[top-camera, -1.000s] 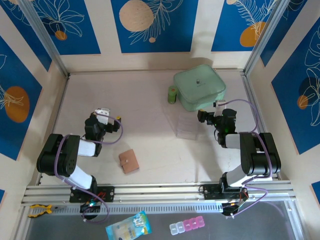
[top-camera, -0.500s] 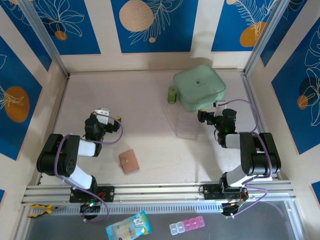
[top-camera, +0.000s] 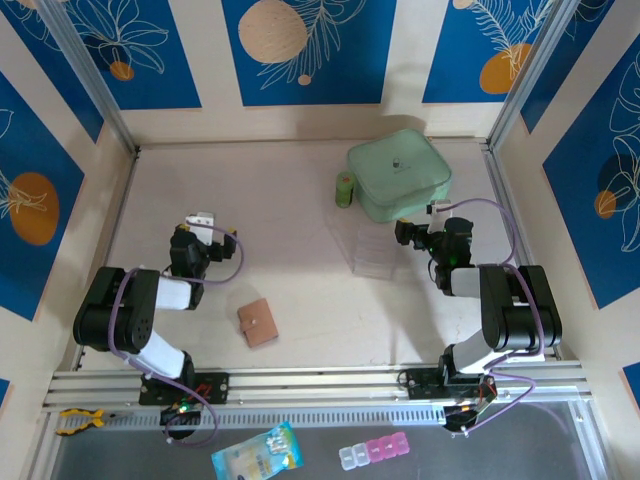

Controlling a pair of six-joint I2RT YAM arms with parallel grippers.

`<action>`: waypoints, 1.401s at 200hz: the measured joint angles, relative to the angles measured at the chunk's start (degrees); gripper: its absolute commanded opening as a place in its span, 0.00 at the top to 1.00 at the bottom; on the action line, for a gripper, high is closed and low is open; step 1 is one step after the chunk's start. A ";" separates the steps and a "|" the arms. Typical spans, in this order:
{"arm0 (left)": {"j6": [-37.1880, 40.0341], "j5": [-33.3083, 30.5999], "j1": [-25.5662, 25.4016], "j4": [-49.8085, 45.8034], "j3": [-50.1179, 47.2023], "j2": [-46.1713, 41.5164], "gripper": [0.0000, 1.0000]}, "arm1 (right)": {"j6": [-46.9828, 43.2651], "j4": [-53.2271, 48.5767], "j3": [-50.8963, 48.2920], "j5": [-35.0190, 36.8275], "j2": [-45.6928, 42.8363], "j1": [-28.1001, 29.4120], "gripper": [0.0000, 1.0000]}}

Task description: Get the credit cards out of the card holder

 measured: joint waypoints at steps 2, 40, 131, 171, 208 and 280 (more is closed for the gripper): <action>0.02 -0.04 0.00 0.00 0.00 0.00 0.00 | 0.00 0.00 0.00 0.00 0.00 0.00 0.01; -0.46 -0.68 0.00 -0.22 0.00 0.00 0.00 | 0.00 0.00 0.00 0.00 0.00 0.00 0.01; 0.57 -3.04 -1.88 -12.39 2.99 -9.97 0.00 | -0.17 -13.64 2.97 3.08 -9.11 2.84 0.00; -2.97 -4.31 -2.16 -27.52 9.46 -17.53 0.00 | 2.05 -27.43 7.78 4.11 -14.01 4.24 0.03; -8.00 -2.69 -2.16 -46.12 19.61 -20.92 0.00 | 6.75 -42.27 12.98 4.04 -17.16 5.38 0.12; -16.98 0.22 -2.27 -78.09 36.06 -21.79 0.00 | 17.09 -65.37 22.21 3.89 -14.84 8.63 0.49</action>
